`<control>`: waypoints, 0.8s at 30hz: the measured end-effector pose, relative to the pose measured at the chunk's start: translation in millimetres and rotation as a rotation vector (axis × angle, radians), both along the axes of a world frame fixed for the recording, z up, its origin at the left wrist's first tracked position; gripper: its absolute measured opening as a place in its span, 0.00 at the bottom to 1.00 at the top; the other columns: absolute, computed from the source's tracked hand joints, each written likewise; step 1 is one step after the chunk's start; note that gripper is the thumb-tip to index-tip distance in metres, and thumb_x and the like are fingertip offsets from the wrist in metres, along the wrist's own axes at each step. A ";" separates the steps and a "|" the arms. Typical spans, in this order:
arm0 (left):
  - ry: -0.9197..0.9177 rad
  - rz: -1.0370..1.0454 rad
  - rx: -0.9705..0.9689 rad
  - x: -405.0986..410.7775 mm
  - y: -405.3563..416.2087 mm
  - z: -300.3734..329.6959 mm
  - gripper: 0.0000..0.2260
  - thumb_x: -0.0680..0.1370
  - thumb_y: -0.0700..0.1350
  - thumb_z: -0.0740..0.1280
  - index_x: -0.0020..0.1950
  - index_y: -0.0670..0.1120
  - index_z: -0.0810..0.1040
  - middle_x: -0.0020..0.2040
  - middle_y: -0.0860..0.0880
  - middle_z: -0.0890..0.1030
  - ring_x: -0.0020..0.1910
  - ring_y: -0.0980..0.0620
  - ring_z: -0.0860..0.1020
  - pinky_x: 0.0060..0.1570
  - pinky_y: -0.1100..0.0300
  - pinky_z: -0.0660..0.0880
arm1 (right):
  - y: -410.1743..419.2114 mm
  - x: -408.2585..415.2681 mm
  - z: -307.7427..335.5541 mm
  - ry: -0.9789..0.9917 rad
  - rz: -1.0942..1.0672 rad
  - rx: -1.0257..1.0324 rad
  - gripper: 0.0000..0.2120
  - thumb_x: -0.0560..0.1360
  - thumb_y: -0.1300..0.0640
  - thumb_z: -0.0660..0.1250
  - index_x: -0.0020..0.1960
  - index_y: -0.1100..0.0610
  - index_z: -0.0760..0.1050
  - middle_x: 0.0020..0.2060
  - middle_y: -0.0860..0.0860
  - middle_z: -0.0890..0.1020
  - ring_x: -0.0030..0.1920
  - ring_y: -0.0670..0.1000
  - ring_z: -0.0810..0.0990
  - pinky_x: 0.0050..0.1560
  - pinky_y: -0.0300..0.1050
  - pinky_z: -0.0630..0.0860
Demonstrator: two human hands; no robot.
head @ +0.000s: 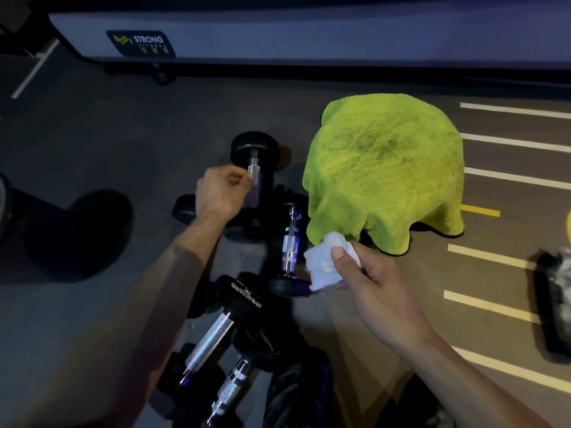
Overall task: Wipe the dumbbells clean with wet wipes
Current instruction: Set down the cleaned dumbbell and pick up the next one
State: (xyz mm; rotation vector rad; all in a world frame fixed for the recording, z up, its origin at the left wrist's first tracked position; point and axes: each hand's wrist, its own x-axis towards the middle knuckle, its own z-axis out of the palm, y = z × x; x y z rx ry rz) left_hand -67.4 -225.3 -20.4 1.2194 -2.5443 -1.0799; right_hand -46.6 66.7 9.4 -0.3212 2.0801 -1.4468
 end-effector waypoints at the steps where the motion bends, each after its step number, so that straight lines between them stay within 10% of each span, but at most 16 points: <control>1: -0.033 0.030 0.034 -12.3 -3.6 -1.0 0.04 0.79 0.50 0.74 0.51 0.52 0.88 0.45 0.53 0.85 0.50 0.53 0.85 0.50 0.63 0.76 | -3.2 -3.7 1.0 -0.002 -0.003 -0.020 0.34 0.78 0.30 0.56 0.50 0.63 0.75 0.46 0.67 0.79 0.49 0.66 0.79 0.53 0.69 0.77; 9: -0.340 0.154 0.144 -72.4 -32.6 -41.7 0.25 0.80 0.55 0.74 0.67 0.37 0.79 0.64 0.39 0.81 0.63 0.39 0.81 0.50 0.56 0.74 | -17.5 -16.6 -3.3 -0.001 0.016 -0.046 0.27 0.78 0.32 0.56 0.44 0.57 0.74 0.36 0.59 0.75 0.36 0.55 0.73 0.42 0.60 0.73; 15: -0.217 0.263 0.384 -89.5 -47.3 -63.9 0.22 0.81 0.52 0.72 0.67 0.36 0.79 0.63 0.38 0.83 0.61 0.41 0.82 0.51 0.55 0.77 | -25.1 -17.6 -1.8 -0.015 0.066 -0.029 0.19 0.78 0.33 0.55 0.43 0.44 0.75 0.33 0.46 0.76 0.35 0.41 0.73 0.40 0.44 0.72; 19: -0.177 0.264 0.455 -89.9 -50.1 -70.5 0.21 0.84 0.53 0.69 0.68 0.38 0.78 0.64 0.41 0.82 0.61 0.42 0.81 0.53 0.56 0.75 | -19.5 -16.0 -12.5 -0.040 0.063 0.039 0.22 0.77 0.30 0.54 0.47 0.46 0.76 0.38 0.48 0.82 0.42 0.47 0.80 0.49 0.57 0.78; 24: -0.124 0.304 0.475 -88.0 -43.7 -78.2 0.15 0.85 0.53 0.67 0.45 0.43 0.80 0.57 0.39 0.83 0.49 0.46 0.78 0.45 0.58 0.73 | -17.1 -16.3 -19.6 -0.071 0.046 0.043 0.25 0.77 0.29 0.54 0.52 0.47 0.79 0.43 0.50 0.85 0.49 0.50 0.82 0.55 0.59 0.77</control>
